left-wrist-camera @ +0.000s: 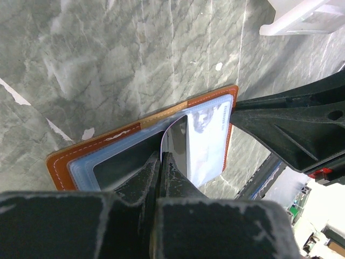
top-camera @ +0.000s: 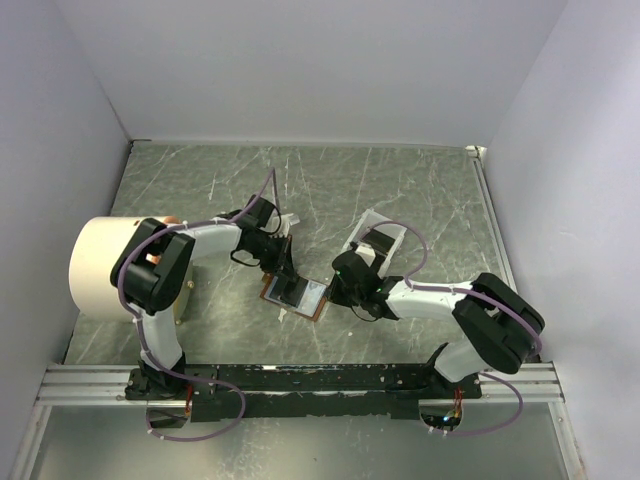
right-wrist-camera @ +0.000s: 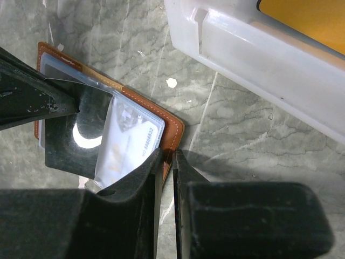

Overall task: Put the credit cards into the card holder
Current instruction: Insert the credit card into the card holder.

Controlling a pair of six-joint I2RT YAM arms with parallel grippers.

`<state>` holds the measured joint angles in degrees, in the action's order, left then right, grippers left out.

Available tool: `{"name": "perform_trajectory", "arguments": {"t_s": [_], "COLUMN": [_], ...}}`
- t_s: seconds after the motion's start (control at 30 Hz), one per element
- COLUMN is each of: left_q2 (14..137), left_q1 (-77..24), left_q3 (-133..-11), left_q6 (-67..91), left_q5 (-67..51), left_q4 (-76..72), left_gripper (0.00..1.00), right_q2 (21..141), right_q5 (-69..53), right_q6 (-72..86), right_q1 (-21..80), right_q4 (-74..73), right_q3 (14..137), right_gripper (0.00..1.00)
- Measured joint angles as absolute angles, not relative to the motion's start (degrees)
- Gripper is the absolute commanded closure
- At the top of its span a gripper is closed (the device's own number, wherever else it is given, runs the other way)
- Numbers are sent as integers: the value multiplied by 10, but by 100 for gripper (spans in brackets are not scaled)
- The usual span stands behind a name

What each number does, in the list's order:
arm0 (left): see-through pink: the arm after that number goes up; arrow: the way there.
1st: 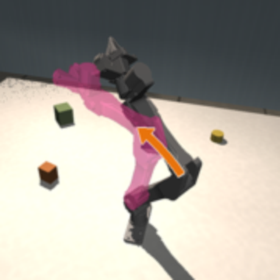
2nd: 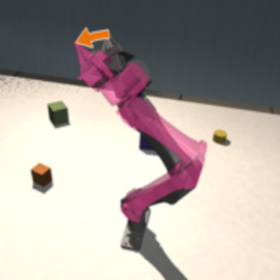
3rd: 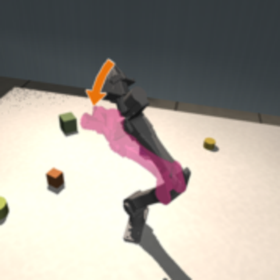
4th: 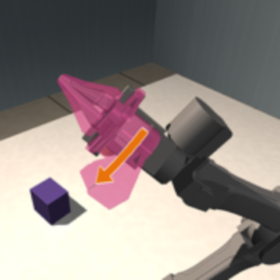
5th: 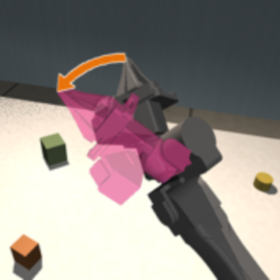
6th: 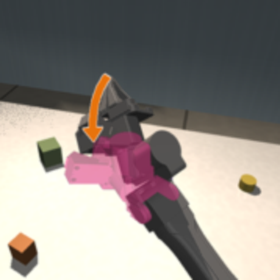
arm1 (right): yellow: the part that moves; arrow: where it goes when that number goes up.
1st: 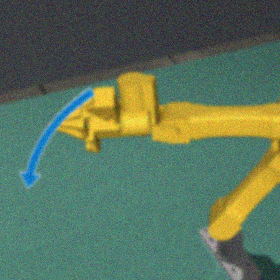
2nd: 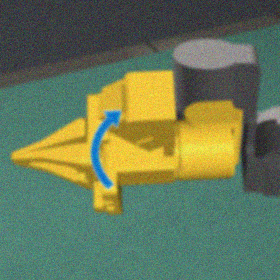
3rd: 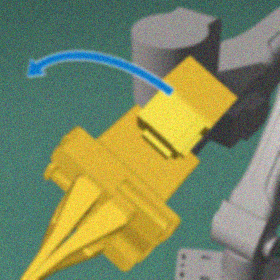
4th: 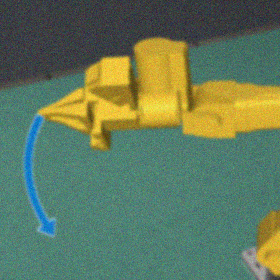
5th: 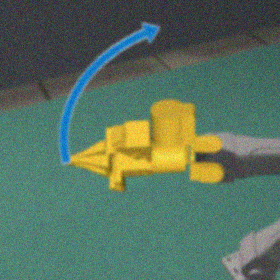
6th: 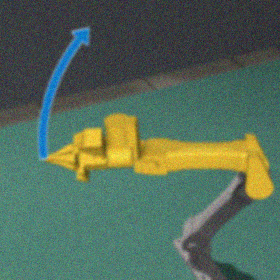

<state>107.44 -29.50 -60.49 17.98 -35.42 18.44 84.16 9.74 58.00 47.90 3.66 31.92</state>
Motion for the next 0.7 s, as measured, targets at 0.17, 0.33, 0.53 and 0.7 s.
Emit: {"name": "perform_trajectory", "arguments": {"t_s": [0.17,0.33,0.53,0.7], "left_q2": [1085,1095,1096,1080], "left_q1": [-297,-307,-310,-310], "left_q3": [-617,-625,-624,-618], "left_q6": [175,174,192,227], "left_q5": [-360,-366,-358,-329], "left_q4": [196,202,203,208], "left_gripper": [93,92,67,50], "right_q2": [843,851,852,852], "right_q5": [98,101,103,103], "right_q6": [574,566,565,566], "right_q1": [479,478,479,479], "right_q4": [36,44,47,51], "right_q3": [322,327,327,324], "right_gripper": [88,88,88,89]}}
